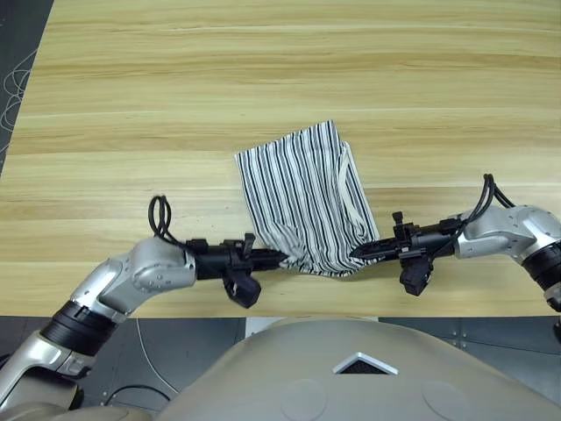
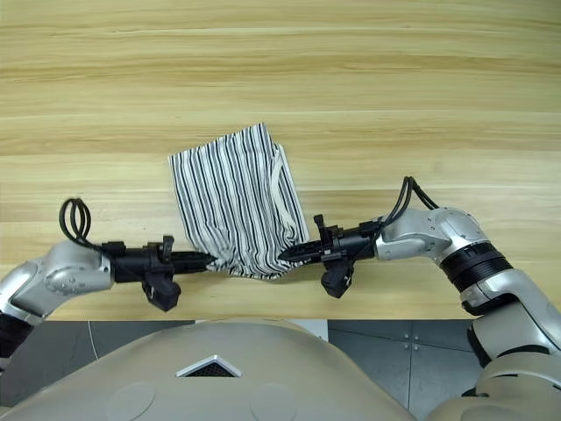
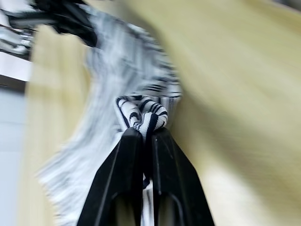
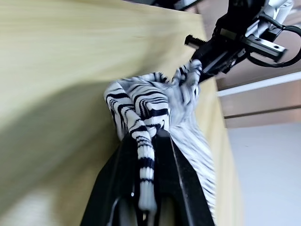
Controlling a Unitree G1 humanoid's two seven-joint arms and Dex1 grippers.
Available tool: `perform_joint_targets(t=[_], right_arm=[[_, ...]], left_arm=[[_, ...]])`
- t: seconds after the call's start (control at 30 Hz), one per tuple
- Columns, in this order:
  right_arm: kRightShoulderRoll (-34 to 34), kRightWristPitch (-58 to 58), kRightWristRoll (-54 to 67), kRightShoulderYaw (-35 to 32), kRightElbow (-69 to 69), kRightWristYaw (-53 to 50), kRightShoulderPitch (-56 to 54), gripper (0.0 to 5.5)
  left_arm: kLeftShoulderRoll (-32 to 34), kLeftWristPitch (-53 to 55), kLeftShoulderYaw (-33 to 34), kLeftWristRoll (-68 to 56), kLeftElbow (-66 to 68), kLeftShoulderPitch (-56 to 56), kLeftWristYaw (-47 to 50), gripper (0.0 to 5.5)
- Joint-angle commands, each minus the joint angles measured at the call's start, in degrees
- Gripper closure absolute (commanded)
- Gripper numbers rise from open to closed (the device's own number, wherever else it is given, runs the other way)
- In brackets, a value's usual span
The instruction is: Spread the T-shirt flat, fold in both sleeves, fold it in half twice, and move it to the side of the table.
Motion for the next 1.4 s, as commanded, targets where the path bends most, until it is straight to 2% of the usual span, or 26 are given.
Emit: perform_joint_targets(t=[0.03, 0.17, 0.23, 0.37, 0.57, 0.9, 1.23, 1.4], right_arm=[[-2.8, 6.5, 13.7, 2.1, -4.7, 9.4, -3.7, 5.40], [-3.5, 12.7, 23.5, 2.4, -10.1, 17.7, -4.1, 5.40], [-3.7, 14.2, 25.2, 1.7, -11.2, 21.0, -3.5, 5.40], [-6.1, 17.5, 28.4, 1.3, -14.4, 27.6, -0.8, 5.40], [-11.1, 24.3, 35.8, 1.1, -22.1, 36.9, 5.5, 5.40], [2.1, 29.4, 29.6, -8.8, -19.5, 33.5, 0.6, 5.40], [9.9, 29.8, 21.7, -10.7, -10.0, 33.7, -4.5, 5.40], [13.4, 29.4, 18.0, -11.8, -2.1, 31.5, -7.5, 5.40]], left_arm=[[4.9, 11.4, 2.3, -13.4, -5.4, -5.1, -11.5, 5.40], [14.5, 25.6, 5.7, -31.2, -13.5, -5.4, -25.2, 5.40], [17.3, 28.1, 8.1, -36.2, -14.9, -5.1, -29.9, 5.40], [17.6, 27.3, 11.6, -37.6, -12.1, -4.8, -34.9, 5.40], [15.6, 27.4, 13.1, -35.6, -9.1, -3.9, -36.5, 5.40], [11.6, 28.1, 16.5, -35.5, -4.9, -6.4, -36.7, 5.40], [6.0, 28.6, 15.8, -30.4, 0.6, -12.2, -35.4, 5.40], [0.8, 30.2, 14.5, -26.0, 9.7, -19.4, -33.6, 5.40]])
